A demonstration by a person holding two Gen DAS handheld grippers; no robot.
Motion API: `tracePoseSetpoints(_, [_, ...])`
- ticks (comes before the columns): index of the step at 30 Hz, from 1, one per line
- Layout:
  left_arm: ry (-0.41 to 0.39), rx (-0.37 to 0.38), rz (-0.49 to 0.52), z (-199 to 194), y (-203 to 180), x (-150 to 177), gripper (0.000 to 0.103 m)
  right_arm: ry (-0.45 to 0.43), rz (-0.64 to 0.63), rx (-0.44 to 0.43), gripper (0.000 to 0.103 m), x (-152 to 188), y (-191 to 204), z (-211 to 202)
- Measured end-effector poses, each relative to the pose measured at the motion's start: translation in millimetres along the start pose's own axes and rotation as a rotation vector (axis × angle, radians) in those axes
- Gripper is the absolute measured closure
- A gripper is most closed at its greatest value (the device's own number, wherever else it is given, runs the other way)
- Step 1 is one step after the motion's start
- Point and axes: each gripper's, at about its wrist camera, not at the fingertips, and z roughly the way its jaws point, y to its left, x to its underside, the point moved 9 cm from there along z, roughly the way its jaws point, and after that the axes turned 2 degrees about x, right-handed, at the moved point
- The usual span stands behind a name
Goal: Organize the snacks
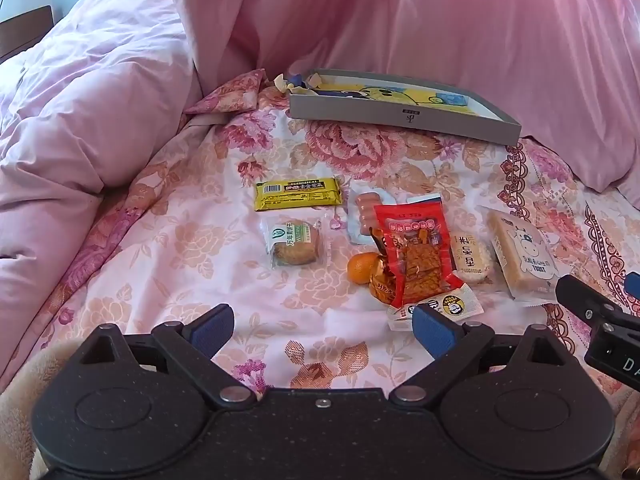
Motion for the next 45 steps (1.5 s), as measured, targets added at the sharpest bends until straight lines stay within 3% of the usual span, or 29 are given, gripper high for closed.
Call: tracePoseSetpoints(45, [0.027,0.019,-0.008,5.1,-0.4,5.5,0.007,0.022,0.000,-0.001,0.000,4.9,1.2,3.7])
